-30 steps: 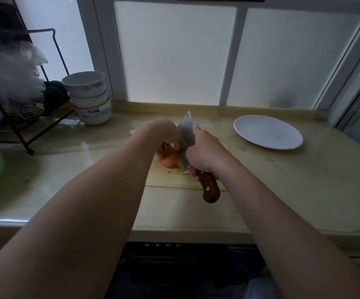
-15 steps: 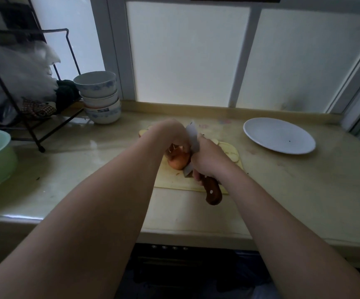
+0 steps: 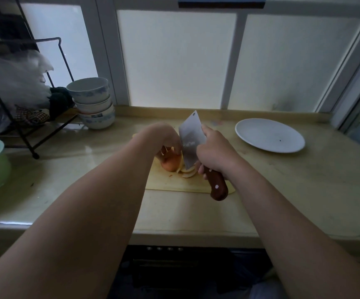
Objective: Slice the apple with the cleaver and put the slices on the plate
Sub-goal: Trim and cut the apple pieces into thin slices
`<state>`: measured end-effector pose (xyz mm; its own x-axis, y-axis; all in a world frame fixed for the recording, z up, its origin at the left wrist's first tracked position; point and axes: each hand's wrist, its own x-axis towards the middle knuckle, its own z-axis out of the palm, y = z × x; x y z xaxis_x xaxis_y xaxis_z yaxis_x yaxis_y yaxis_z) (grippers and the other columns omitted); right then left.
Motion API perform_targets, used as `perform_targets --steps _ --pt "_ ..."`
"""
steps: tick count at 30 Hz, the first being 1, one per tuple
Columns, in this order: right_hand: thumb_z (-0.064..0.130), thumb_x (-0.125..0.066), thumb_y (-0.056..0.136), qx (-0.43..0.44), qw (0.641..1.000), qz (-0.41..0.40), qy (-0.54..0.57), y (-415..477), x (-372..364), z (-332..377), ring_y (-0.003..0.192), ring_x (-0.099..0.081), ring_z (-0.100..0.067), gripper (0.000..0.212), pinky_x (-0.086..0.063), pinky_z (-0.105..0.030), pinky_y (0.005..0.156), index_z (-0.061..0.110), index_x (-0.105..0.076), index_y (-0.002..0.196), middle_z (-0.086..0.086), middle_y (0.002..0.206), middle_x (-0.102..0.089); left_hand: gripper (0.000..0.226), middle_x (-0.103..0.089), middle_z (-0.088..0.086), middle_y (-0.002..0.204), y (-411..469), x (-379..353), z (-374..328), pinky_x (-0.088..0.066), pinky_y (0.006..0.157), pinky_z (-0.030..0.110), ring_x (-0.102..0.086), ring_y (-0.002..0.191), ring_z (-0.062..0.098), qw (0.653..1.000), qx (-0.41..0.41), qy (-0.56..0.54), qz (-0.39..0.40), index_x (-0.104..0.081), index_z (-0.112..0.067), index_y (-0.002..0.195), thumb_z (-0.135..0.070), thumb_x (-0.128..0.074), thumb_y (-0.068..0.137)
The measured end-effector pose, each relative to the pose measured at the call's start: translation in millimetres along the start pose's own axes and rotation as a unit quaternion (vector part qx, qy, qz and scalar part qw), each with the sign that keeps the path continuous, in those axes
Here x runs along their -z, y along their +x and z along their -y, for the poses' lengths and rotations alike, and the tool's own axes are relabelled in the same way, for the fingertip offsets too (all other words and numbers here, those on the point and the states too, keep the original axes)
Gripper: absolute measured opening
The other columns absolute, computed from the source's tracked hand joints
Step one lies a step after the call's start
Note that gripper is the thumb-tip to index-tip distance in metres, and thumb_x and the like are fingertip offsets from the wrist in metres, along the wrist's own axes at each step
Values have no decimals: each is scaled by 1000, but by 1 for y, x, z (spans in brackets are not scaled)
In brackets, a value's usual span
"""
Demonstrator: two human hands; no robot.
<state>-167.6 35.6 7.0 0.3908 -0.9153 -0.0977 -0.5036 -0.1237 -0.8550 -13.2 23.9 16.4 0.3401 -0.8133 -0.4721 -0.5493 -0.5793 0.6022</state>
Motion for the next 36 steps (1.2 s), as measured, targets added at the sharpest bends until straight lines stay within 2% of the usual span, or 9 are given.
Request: perform_targets --steps 6,10,13,18,21,27,31,36 --pt "-6 -35 88 0 1000 0 -1 0 -1 0 41 -63 -14 90 -52 -28 44 32 -14 167 -22 103 -67 47 -52 21 136 1 -1 0 -53 100 46 -54 125 38 1000 4 4 -5 -48 3 139 -2 -64 95" --pt "-5 -35 90 2 1000 0 3 -2 0 2 41 -63 -14 88 -52 -28 45 33 -14 167 -20 94 -69 47 -51 22 139 2 -1 0 -53 101 46 -53 127 38 1000 8 4 -4 -48 2 140 -2 -63 96" --pt "-3 -35 90 6 1000 0 1 -2 0 3 41 -64 -13 87 -52 -28 44 33 -15 167 -22 104 -68 48 -50 22 139 2 -2 0 -53 101 46 -52 128 38 1000 7 -1 -2 -48 3 140 -1 -63 95" --pt "-5 -35 87 1 1000 4 -10 -2 -2 3 42 -65 -13 92 -53 -28 45 33 -11 168 -23 106 -69 47 -52 21 136 1 -2 1 -54 100 45 -54 126 38 1000 6 1 -3 -49 3 139 -1 -63 95" --pt "-6 -35 88 -3 1000 5 -10 -5 -3 5 40 -63 -12 92 -52 -27 45 33 -10 168 -24 114 -68 44 -52 20 124 0 -2 1 -54 99 46 -54 125 37 1000 -3 -1 -5 -51 4 136 0 -64 95" --pt "-5 -37 87 -14 1000 21 -14 -18 -1 3 54 -66 -20 95 -54 -30 49 38 -8 167 -19 85 -72 41 -51 18 119 1 -2 1 -54 98 46 -56 121 37 1000 -5 10 -7 -52 4 133 -1 -64 94" --pt "-4 -36 87 -9 999 24 -31 -26 -2 3 51 -66 -19 95 -55 -30 48 37 -7 167 -17 81 -72 42 -54 19 122 3 -1 2 -55 97 45 -59 118 38 1000 -4 17 -5 -53 3 133 -4 -66 94" --pt "-1 -38 90 4 998 25 -51 -23 -5 7 48 -65 -16 91 -54 -29 47 34 -5 168 -17 89 -70 43 -57 22 128 6 -1 2 -56 97 46 -63 111 39 1000 -1 29 -7 -53 3 133 -5 -67 93"
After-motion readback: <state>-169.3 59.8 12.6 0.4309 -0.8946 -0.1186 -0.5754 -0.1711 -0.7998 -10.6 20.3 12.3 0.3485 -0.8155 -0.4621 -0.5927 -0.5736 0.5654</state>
